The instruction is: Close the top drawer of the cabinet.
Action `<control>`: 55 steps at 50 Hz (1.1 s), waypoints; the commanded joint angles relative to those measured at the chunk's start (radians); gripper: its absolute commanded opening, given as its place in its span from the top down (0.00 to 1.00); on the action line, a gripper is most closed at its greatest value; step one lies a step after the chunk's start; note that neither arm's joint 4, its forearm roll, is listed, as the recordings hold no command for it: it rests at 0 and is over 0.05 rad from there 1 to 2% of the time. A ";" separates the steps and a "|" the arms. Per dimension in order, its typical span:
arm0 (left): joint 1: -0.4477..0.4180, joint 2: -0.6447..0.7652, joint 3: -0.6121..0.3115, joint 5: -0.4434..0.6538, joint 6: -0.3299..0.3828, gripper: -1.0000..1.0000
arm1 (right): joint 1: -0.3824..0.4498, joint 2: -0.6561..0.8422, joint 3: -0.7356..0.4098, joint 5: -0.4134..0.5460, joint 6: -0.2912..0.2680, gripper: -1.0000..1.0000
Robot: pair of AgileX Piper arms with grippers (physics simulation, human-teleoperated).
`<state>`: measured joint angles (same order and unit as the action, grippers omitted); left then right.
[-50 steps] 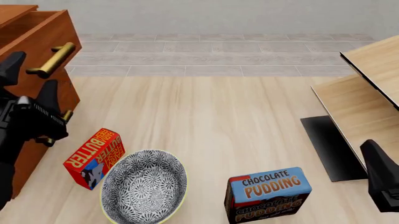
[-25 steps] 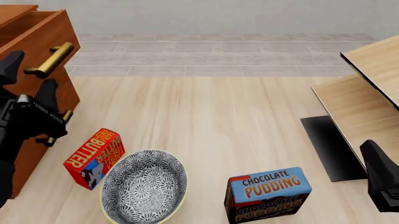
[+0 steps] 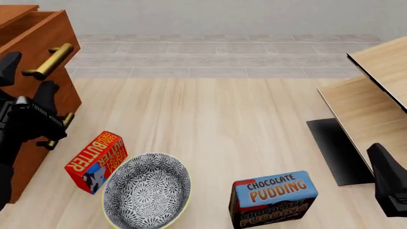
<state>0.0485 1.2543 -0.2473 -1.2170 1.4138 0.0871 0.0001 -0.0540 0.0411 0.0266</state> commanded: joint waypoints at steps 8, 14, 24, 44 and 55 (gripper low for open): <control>0.045 -0.006 0.008 -0.003 -0.002 0.00 | 0.001 0.000 0.000 0.001 -0.001 0.00; 0.048 0.000 0.006 -0.003 -0.002 0.00 | 0.001 0.000 0.001 0.000 -0.001 0.00; 0.060 -0.007 0.011 -0.003 -0.003 0.00 | 0.000 0.000 0.003 -0.003 -0.001 0.00; 0.075 -0.005 0.010 -0.003 -0.010 0.00 | 0.002 0.000 0.007 -0.005 -0.004 0.00; 0.091 -0.005 0.011 -0.003 -0.015 0.00 | 0.002 0.000 0.002 0.000 -0.005 0.00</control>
<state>0.0997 1.2534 -0.2427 -1.2154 1.4043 0.0886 0.0001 -0.0507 0.0395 0.0227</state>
